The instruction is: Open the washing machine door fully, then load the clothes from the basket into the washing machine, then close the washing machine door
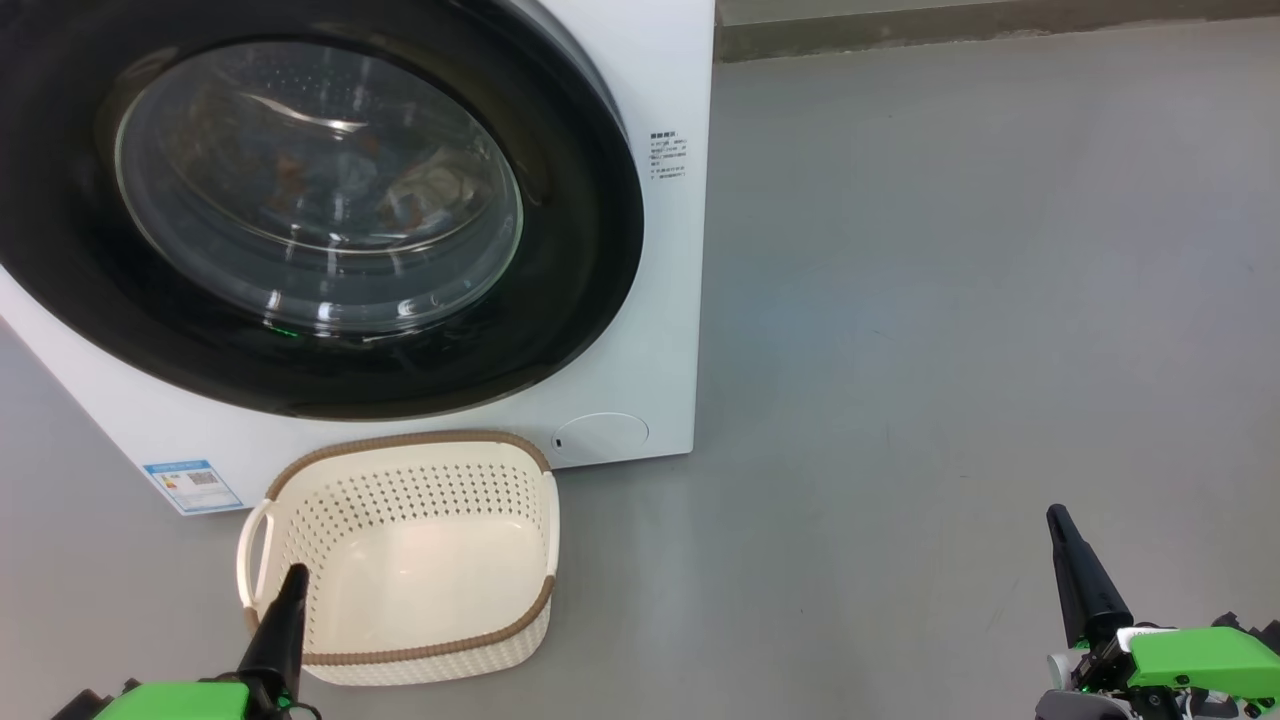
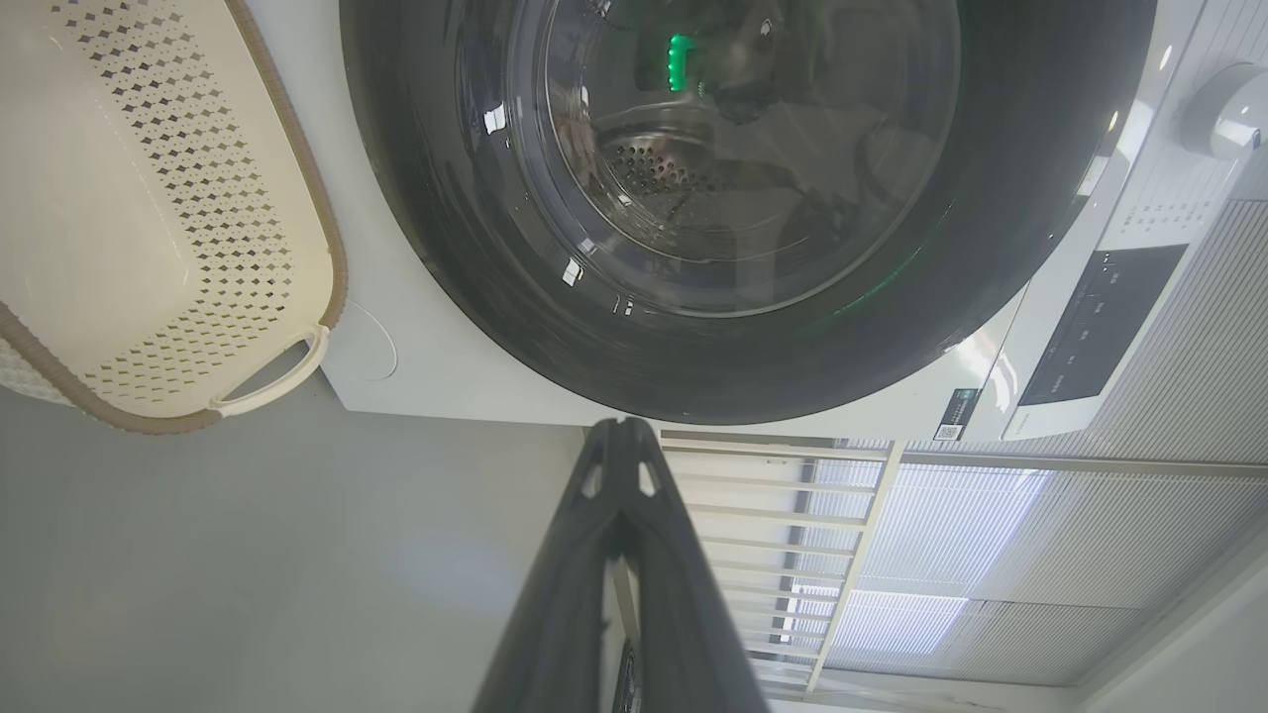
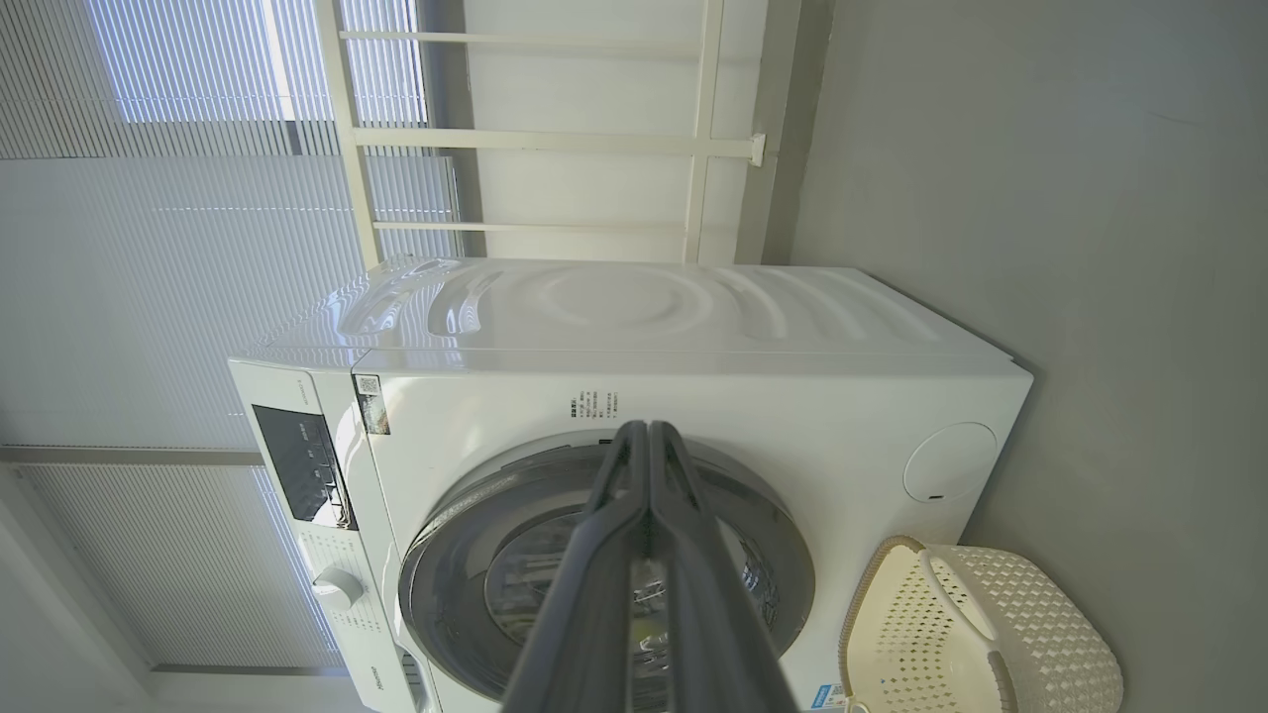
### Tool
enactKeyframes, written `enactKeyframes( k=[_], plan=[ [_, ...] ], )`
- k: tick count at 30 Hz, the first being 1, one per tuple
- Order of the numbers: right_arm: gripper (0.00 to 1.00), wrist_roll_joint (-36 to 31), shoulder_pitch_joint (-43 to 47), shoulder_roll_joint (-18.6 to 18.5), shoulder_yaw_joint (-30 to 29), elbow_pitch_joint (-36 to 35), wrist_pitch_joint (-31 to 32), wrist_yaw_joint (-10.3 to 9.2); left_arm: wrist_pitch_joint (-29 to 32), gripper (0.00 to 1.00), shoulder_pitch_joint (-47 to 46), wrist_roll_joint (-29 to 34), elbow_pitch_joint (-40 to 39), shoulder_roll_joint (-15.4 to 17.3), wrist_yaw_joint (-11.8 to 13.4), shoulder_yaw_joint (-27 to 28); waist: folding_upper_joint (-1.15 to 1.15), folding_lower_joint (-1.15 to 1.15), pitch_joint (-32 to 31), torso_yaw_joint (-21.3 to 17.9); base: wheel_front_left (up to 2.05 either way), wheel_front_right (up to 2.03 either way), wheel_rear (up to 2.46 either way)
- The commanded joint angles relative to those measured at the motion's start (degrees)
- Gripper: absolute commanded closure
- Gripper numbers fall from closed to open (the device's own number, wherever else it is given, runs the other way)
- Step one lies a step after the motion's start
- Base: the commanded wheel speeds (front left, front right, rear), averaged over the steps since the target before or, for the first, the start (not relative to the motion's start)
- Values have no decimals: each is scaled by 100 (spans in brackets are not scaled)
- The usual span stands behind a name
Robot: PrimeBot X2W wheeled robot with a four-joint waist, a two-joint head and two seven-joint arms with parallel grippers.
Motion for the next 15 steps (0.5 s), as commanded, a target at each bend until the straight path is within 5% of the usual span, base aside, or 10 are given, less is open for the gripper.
enactKeyframes(
  k=[1,15],
  plan=[
    [100,34,-173,-9,143,-150,38,8,35,100,-243,-48,-109,149,-40,197,0,0,0,0,0,0,0],
    [100,31,-173,-6,139,-150,41,8,35,100,-243,-48,-109,149,-40,197,0,0,0,0,0,0,0]
  ],
)
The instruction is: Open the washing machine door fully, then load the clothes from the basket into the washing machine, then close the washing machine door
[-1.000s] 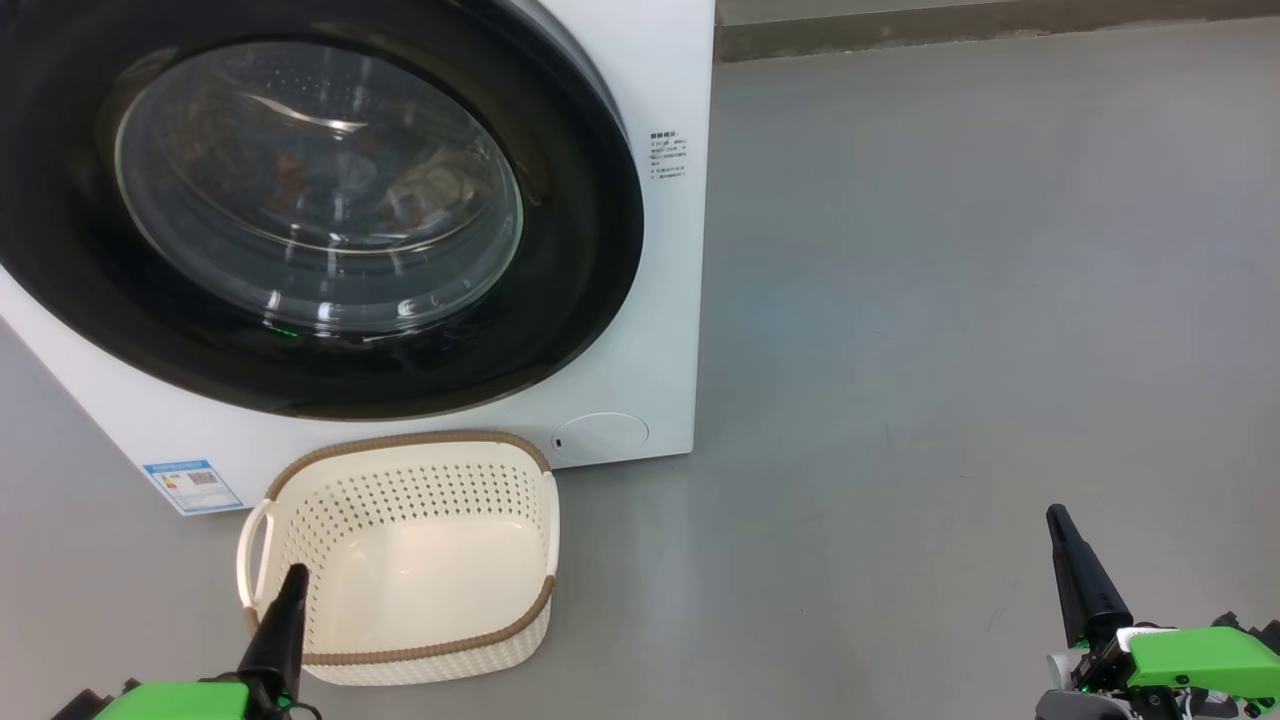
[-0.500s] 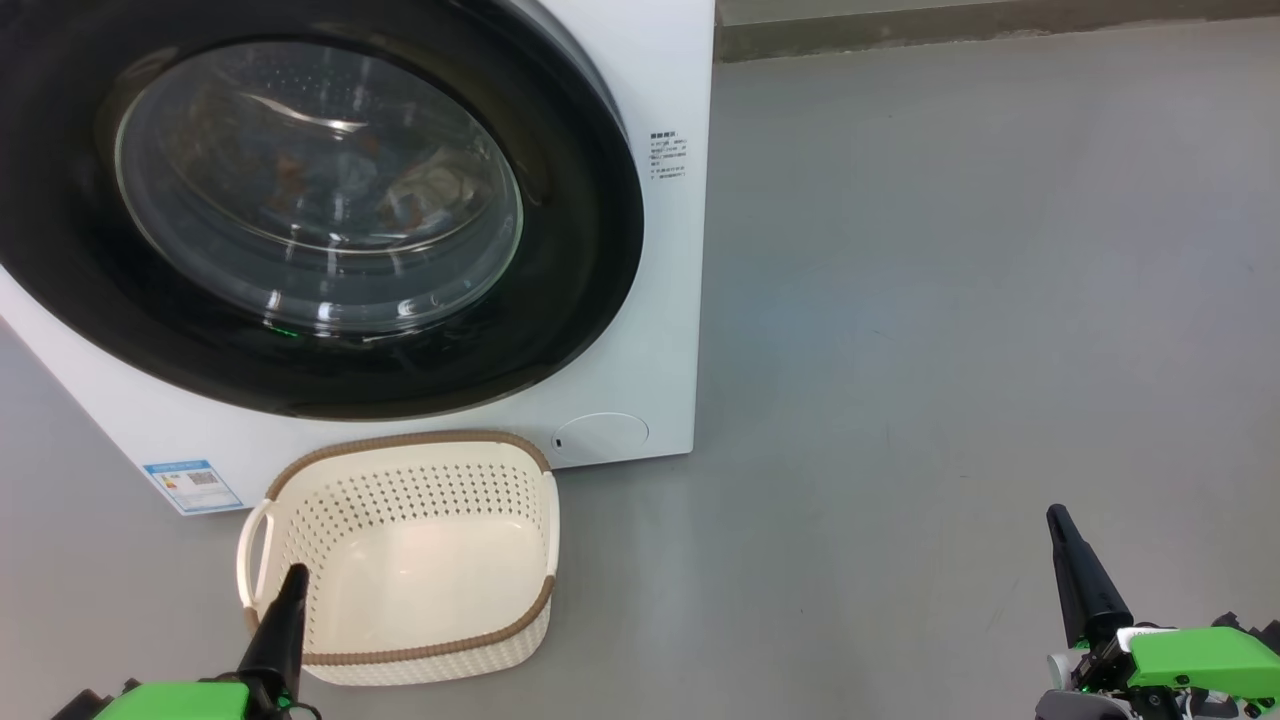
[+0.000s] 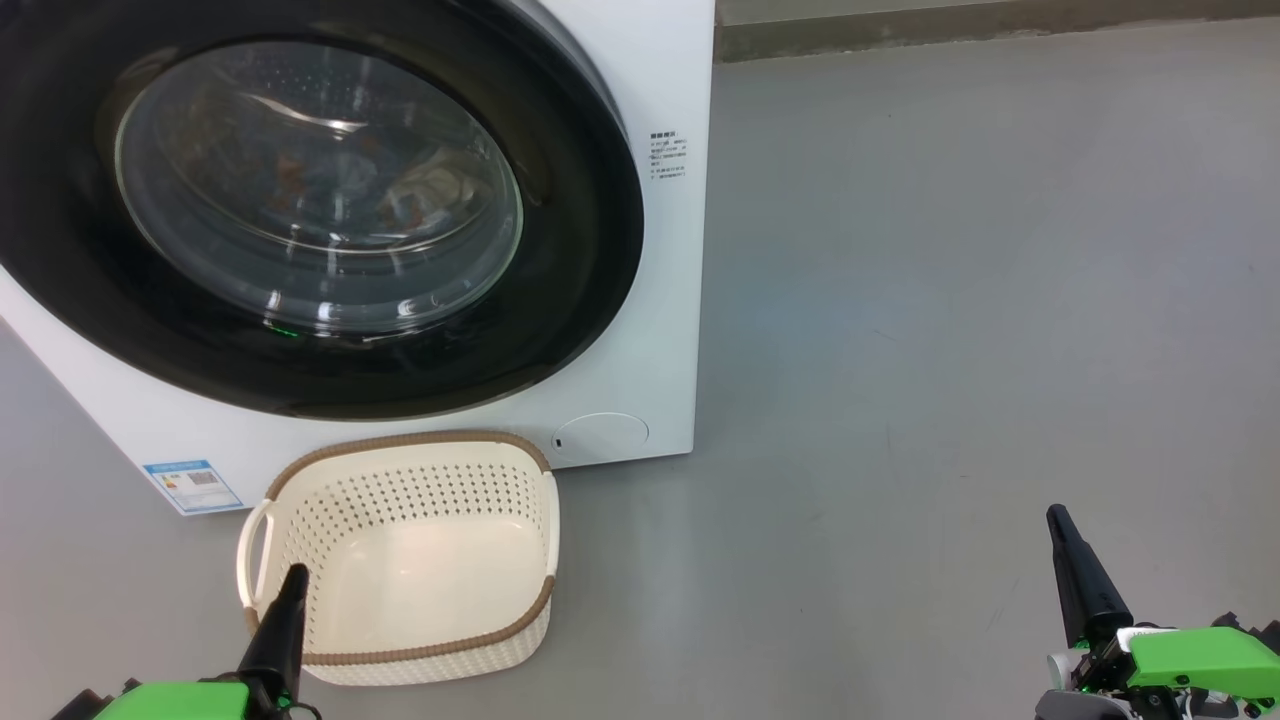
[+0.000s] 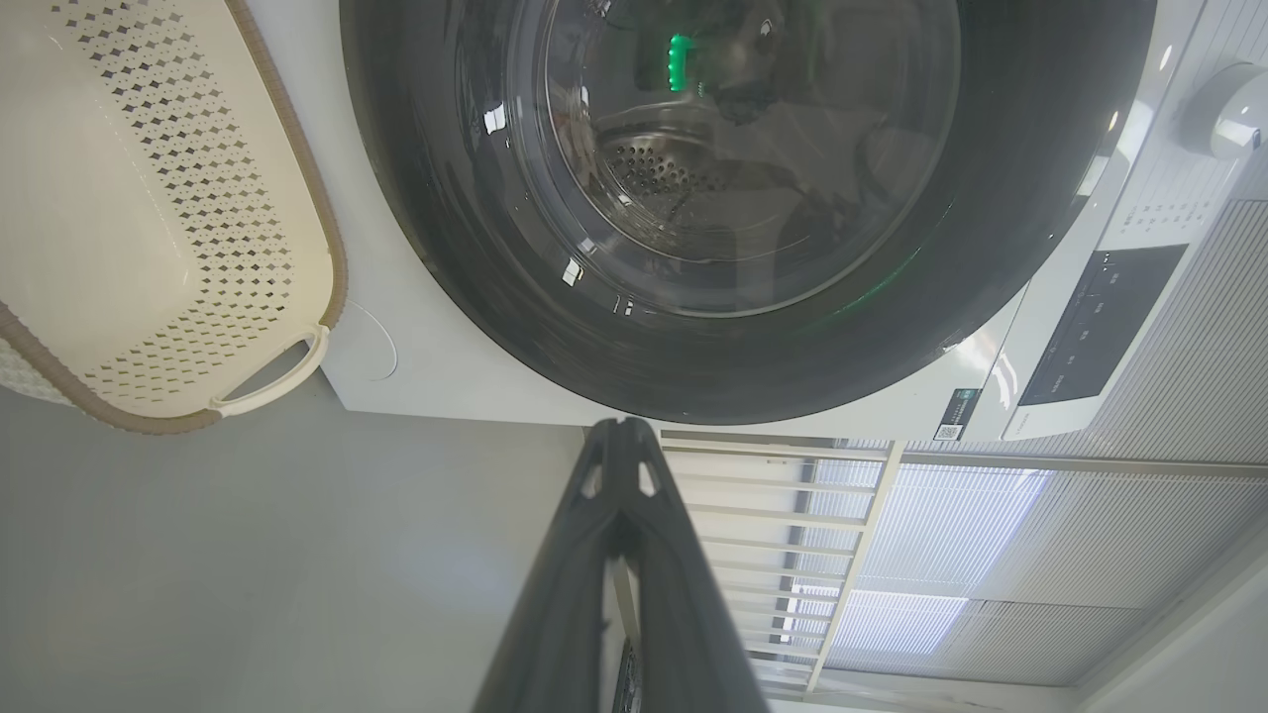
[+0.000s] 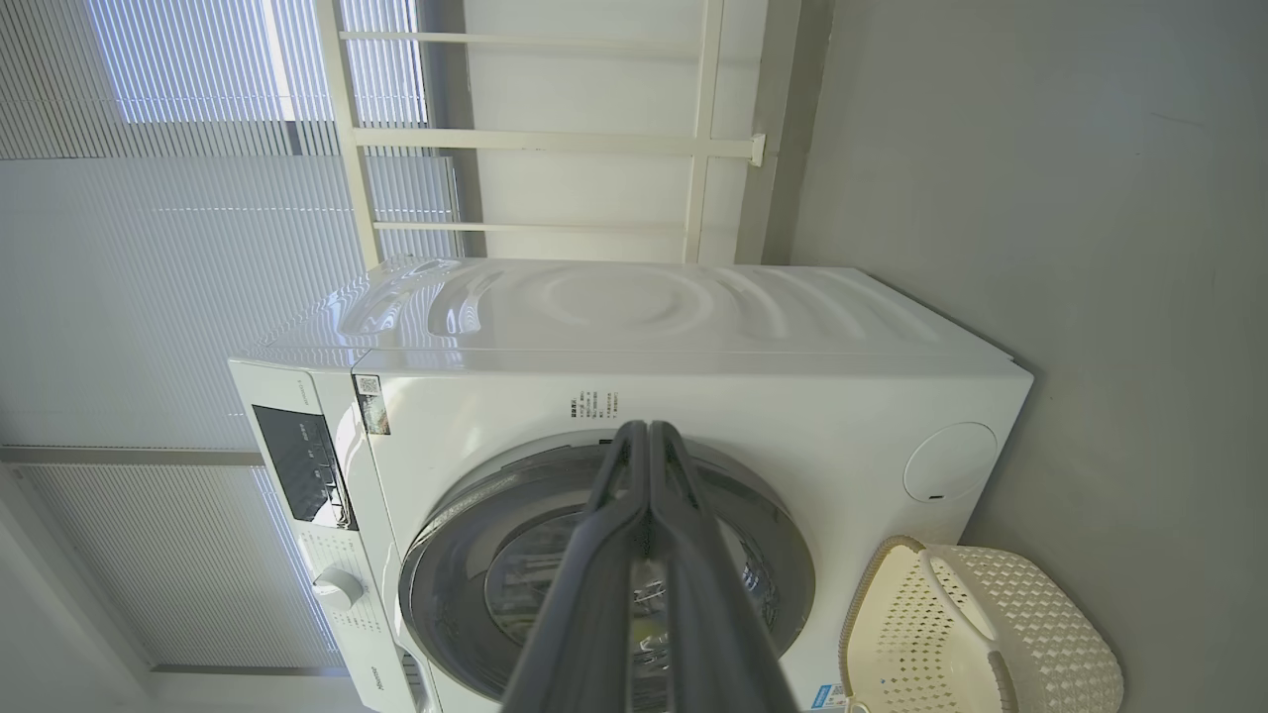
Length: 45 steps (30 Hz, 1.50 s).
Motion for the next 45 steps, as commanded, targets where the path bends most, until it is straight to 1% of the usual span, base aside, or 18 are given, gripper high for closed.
enactKeyframes(
  k=[1,45],
  plan=[
    [100,30,-174,-9,141,-150,40,8,35,100,-243,-48,-109,149,-40,197,0,0,0,0,0,0,0],
    [100,23,-174,-3,132,-150,48,8,35,100,-242,-48,-110,149,-40,197,0,0,0,0,0,0,0]
  ],
)
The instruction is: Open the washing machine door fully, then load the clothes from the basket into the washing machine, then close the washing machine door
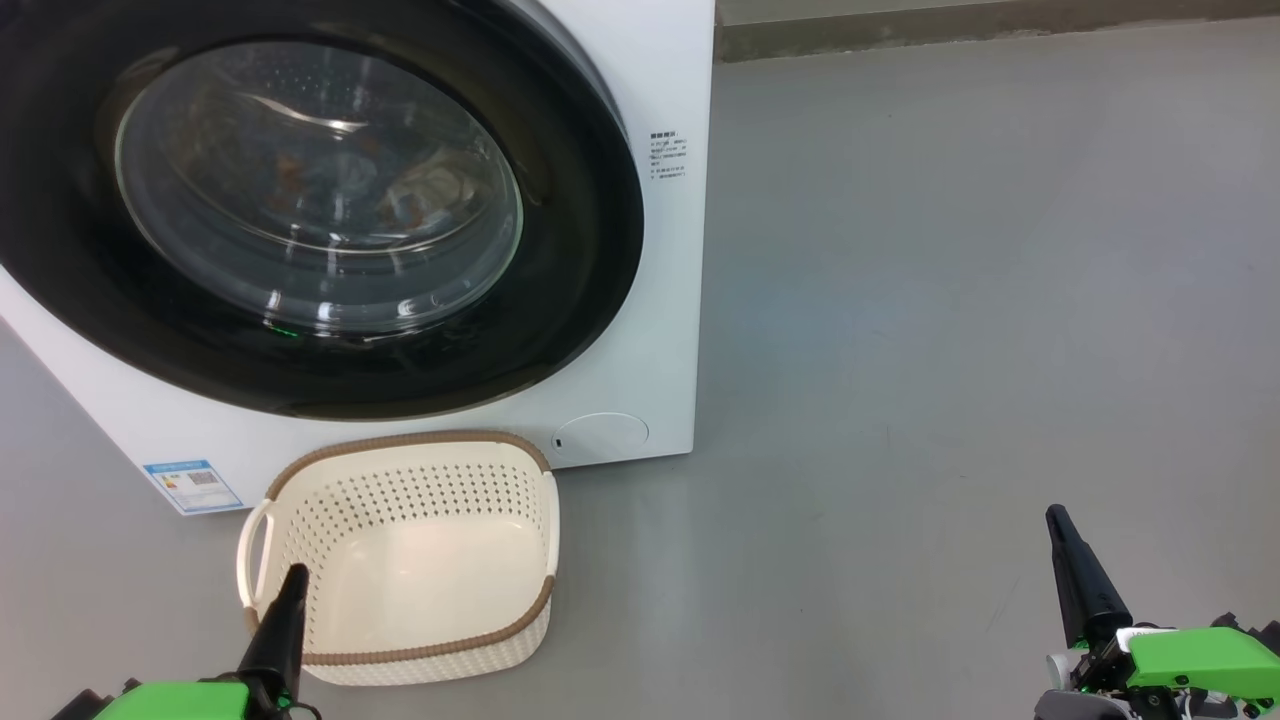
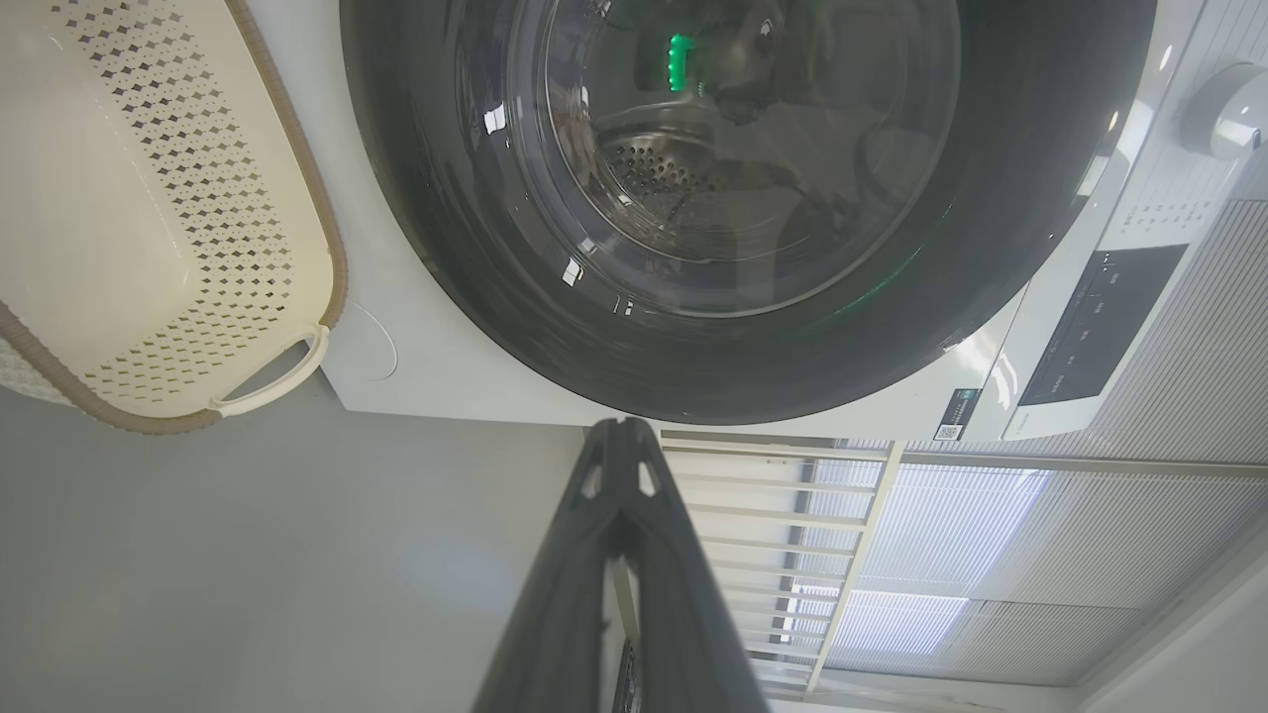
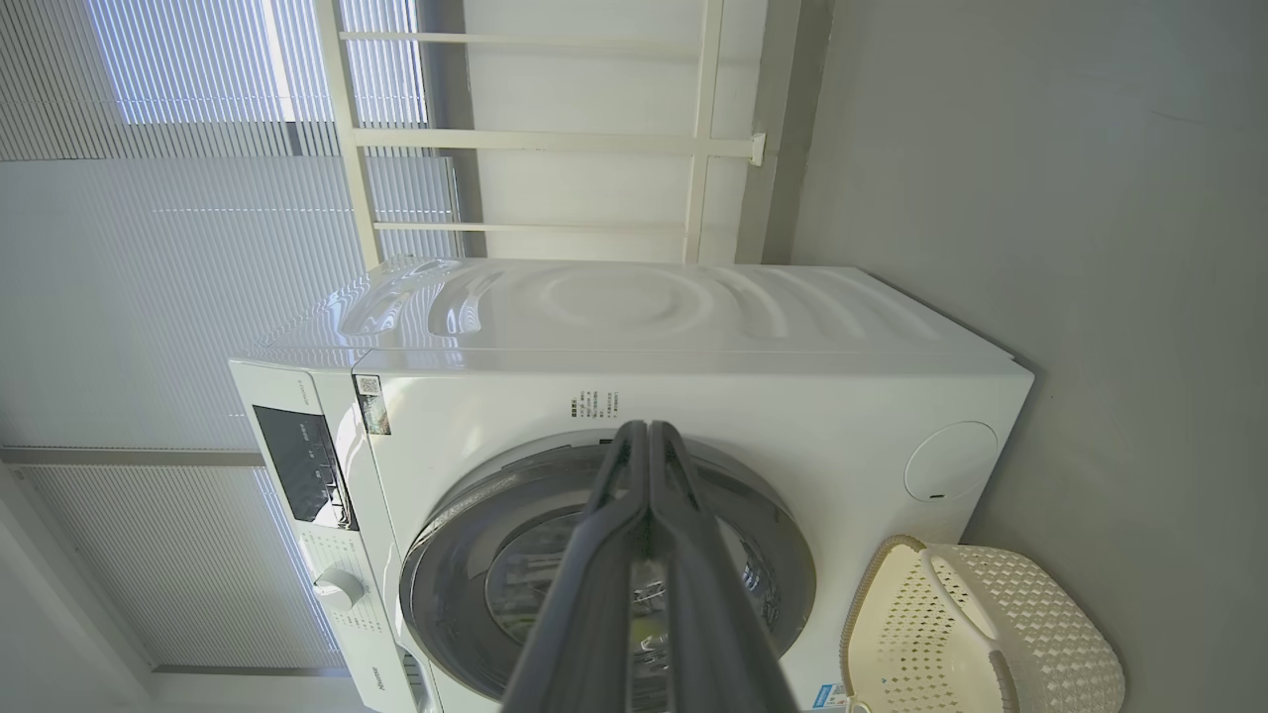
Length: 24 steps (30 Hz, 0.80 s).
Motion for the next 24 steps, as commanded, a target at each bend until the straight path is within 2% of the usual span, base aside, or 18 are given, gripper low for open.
enactKeyframes(
  k=[1,24],
  plan=[
    [100,24,-174,-14,137,-150,42,8,35,100,-242,-48,-110,149,-40,197,0,0,0,0,0,0,0],
    [100,21,-175,-12,134,-150,45,8,35,100,-242,-48,-110,149,-40,197,0,0,0,0,0,0,0]
  ],
)
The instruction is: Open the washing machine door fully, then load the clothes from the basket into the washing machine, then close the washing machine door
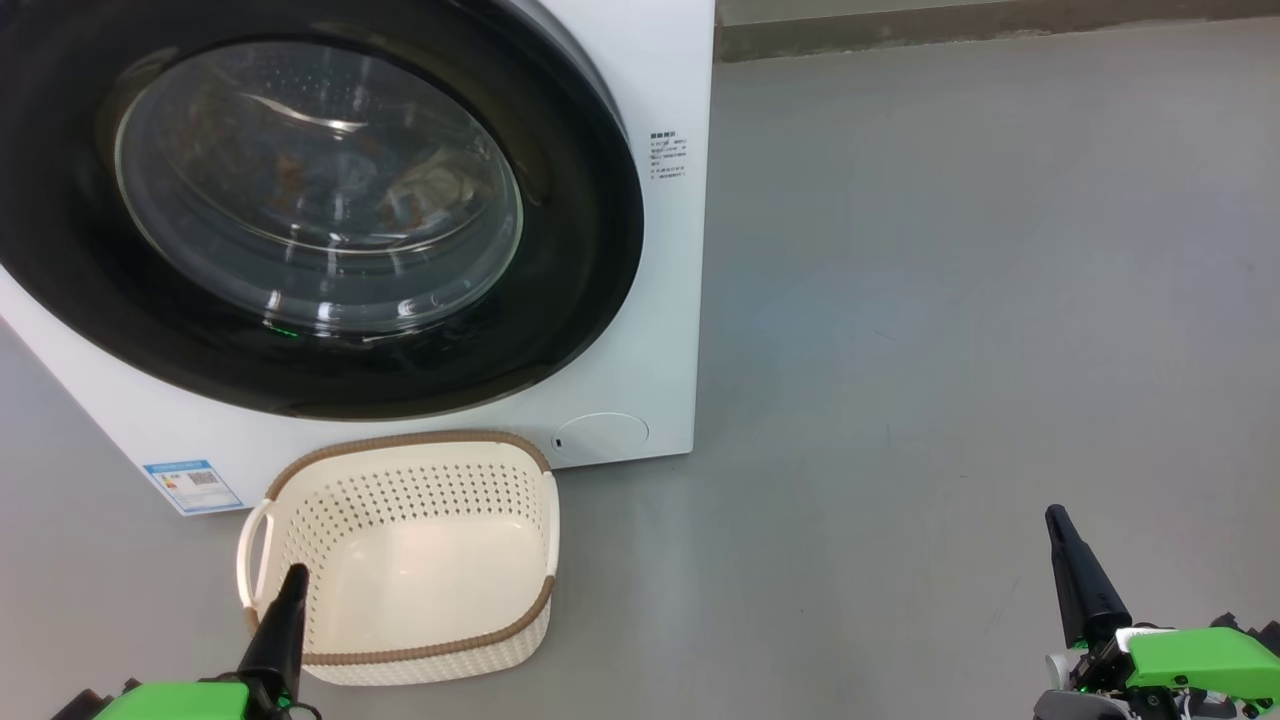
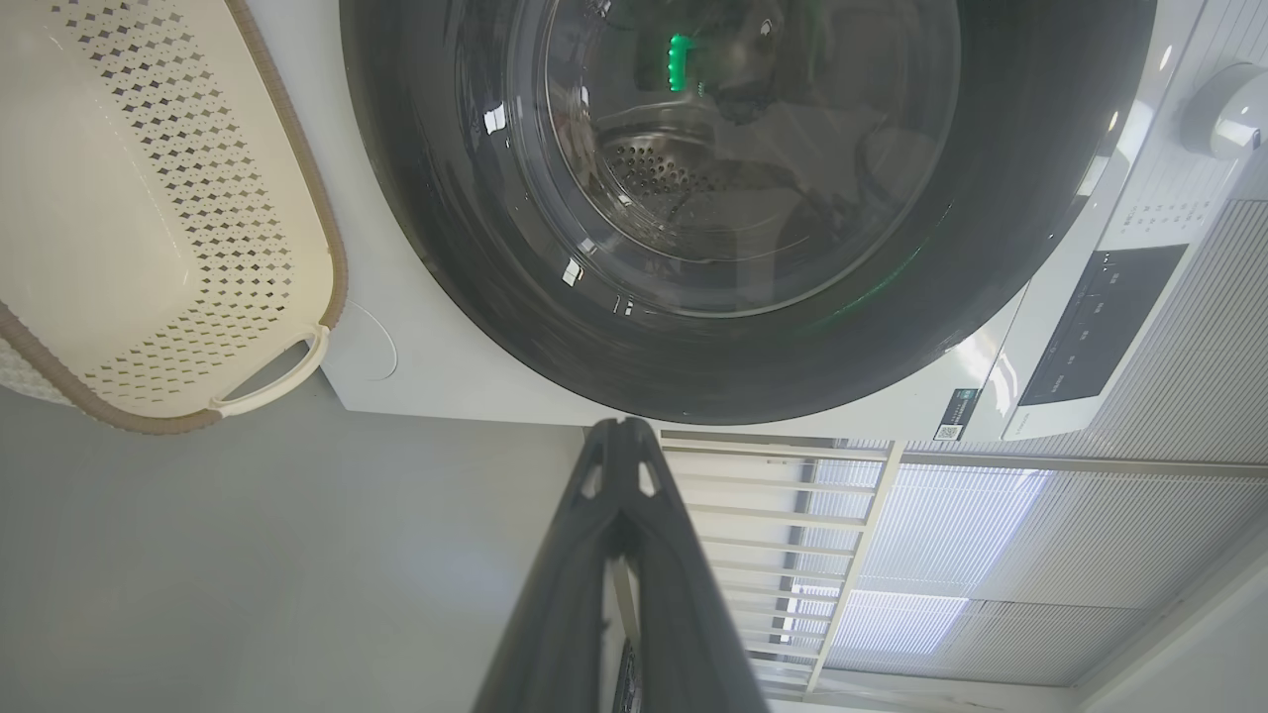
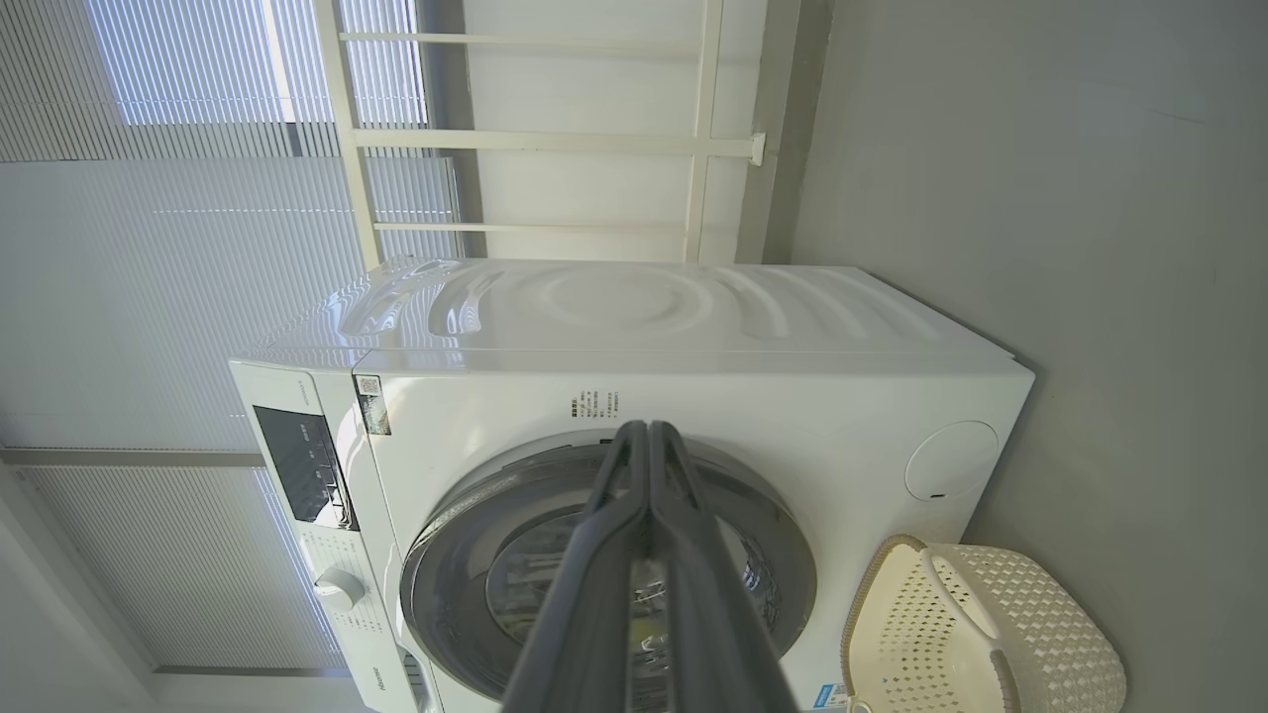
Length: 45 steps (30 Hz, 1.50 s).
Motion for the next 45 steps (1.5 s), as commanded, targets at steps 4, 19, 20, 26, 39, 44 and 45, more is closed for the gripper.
enactKeyframes(
  k=[4,19,20,26,39,44,45],
  plan=[
    [100,21,-175,-23,138,-150,45,8,35,100,-242,-48,-110,149,-40,197,0,0,0,0,0,0,0],
    [100,20,-175,-22,136,-149,46,8,35,100,-242,-48,-110,149,-40,197,0,0,0,0,0,0,0],
    [100,20,-175,-22,136,-149,46,8,35,100,-242,-48,-110,149,-40,197,0,0,0,0,0,0,0],
    [100,19,-175,-22,136,-149,47,8,35,100,-242,-48,-110,149,-40,197,0,0,0,0,0,0,0],
    [100,19,-175,-21,135,-149,47,8,35,100,-242,-48,-110,149,-40,197,0,0,0,0,0,0,0],
    [100,18,-175,-21,135,-149,47,8,35,100,-242,-48,-110,149,-40,197,0,0,0,0,0,0,0],
    [100,18,-175,-21,135,-149,48,8,35,100,-242,-48,-110,149,-40,197,0,0,0,0,0,0,0]
  ],
)
